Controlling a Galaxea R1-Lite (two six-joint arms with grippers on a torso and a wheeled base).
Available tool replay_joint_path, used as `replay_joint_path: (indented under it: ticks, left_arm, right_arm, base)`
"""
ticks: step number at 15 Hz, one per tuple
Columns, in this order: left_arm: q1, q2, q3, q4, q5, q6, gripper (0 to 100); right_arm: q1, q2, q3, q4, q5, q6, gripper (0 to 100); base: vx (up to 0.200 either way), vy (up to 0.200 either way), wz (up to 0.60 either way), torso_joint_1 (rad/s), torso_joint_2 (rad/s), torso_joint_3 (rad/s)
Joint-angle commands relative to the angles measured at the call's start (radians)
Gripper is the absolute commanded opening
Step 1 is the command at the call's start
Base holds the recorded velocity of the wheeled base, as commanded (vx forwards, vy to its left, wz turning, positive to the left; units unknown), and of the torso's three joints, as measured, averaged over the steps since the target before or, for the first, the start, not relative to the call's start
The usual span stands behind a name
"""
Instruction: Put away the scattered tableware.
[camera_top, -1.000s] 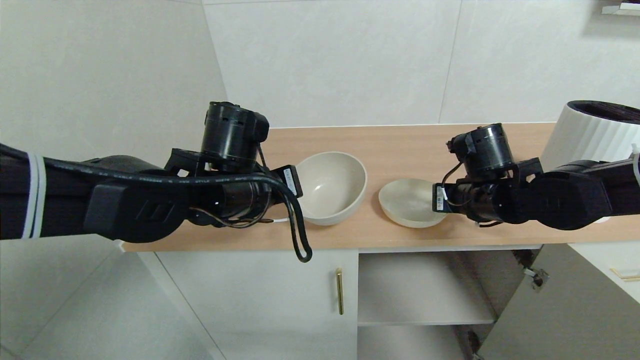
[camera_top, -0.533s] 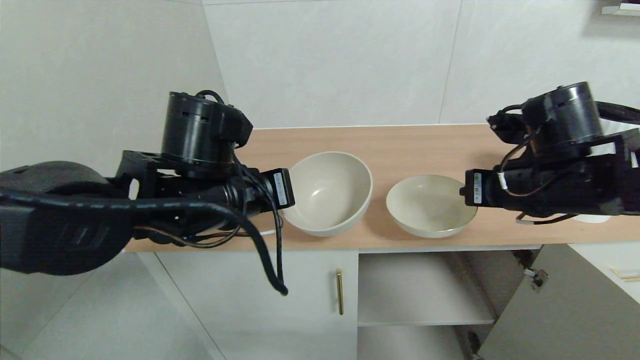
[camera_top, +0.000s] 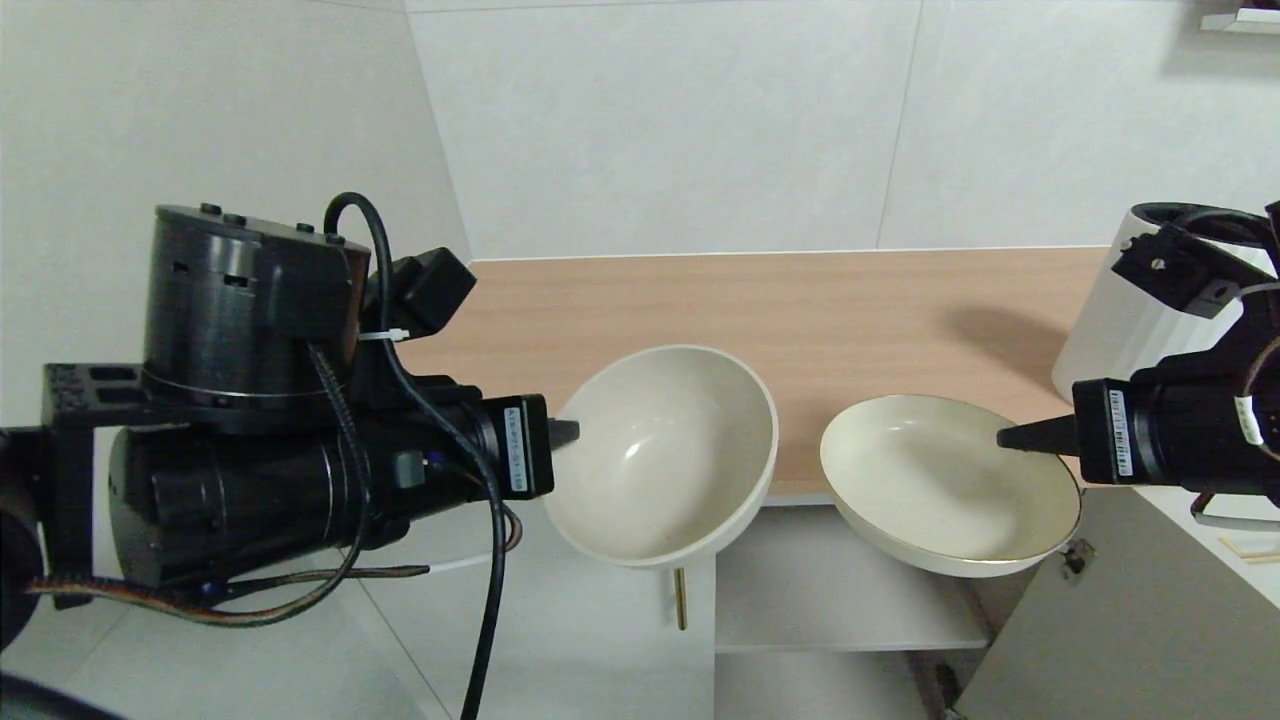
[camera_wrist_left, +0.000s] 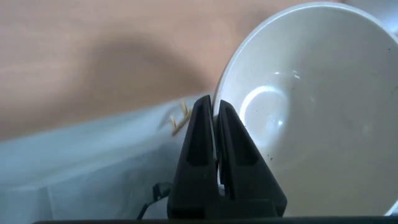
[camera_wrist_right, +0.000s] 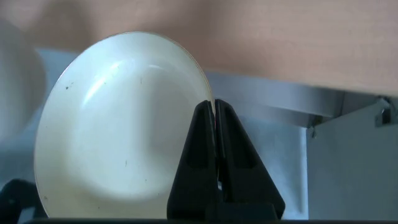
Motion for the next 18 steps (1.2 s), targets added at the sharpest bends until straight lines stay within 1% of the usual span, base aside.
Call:
replay_joint_path:
  ticks: [1, 4, 8, 18]
  left_arm:
    - [-0.015, 0.015, 0.029, -0.001, 0.001, 0.010, 0]
    - [-0.024, 0.055, 0.034, -0.001, 0.004, 0.013, 0]
    - [-0.028, 0.079, 0.034, -0.003, 0.002, 0.013, 0]
    - [-0.031, 0.092, 0.034, -0.003, 0.004, 0.013, 0]
  right_arm:
    - [-0.001, -0.020, 0.024, -0.001, -0.002, -0.001, 0]
    - [-0.005, -0.015, 0.025, -0.001, -0.003, -0.003, 0]
    - [-0.019, -0.006, 0.029, -0.003, -0.005, -0.006, 0]
    - [-0.051, 0.035, 0.030, -0.017, -0.005, -0.006, 0]
  base:
    - [0.000, 0.000, 0.00, 0.000, 0.00, 0.000]
    - [0.000, 0.000, 0.00, 0.000, 0.00, 0.000]
    - [-0.200, 0.000, 0.00, 0.004, 0.00, -0.002]
    - [0.000, 0.000, 0.00, 0.000, 0.00, 0.000]
